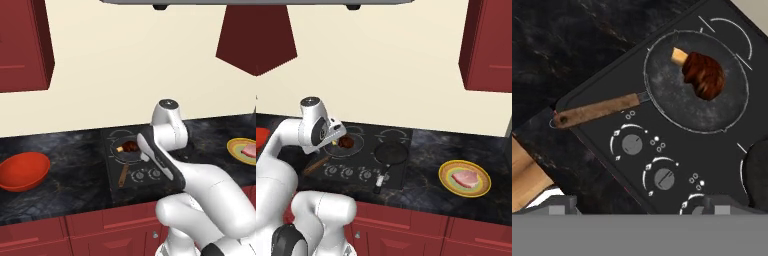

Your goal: Place one of the steaks on the plate and the other in the bowl. Then place the bowl in the fridge.

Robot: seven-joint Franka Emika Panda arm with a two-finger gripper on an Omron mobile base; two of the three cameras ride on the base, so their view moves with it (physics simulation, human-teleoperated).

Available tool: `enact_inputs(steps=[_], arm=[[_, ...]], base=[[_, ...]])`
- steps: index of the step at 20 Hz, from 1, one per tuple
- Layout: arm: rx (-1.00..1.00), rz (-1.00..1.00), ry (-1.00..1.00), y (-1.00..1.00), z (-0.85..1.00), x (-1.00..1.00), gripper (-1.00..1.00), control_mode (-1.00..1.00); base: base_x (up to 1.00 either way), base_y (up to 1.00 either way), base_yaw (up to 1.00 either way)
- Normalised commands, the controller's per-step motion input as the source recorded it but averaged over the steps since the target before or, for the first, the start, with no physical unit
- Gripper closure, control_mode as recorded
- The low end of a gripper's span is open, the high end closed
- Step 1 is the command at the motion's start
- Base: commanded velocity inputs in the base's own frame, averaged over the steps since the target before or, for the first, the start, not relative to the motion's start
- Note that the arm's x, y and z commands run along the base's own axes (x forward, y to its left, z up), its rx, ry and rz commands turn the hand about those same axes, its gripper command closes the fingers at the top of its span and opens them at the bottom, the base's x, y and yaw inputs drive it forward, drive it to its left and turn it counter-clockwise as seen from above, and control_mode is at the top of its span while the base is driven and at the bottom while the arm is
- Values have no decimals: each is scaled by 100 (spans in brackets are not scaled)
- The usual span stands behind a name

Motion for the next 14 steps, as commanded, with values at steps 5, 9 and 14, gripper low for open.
enact_inputs(steps=[5, 9, 14], arm=[[2, 0, -7, -1, -16, 39, -100, -100], [0, 0, -4, 0, -23, 9, -100, -100], [8, 0, 2, 0, -50, 42, -100, -100]], base=[[0, 0, 0], [0, 0, 0], [0, 0, 0]])
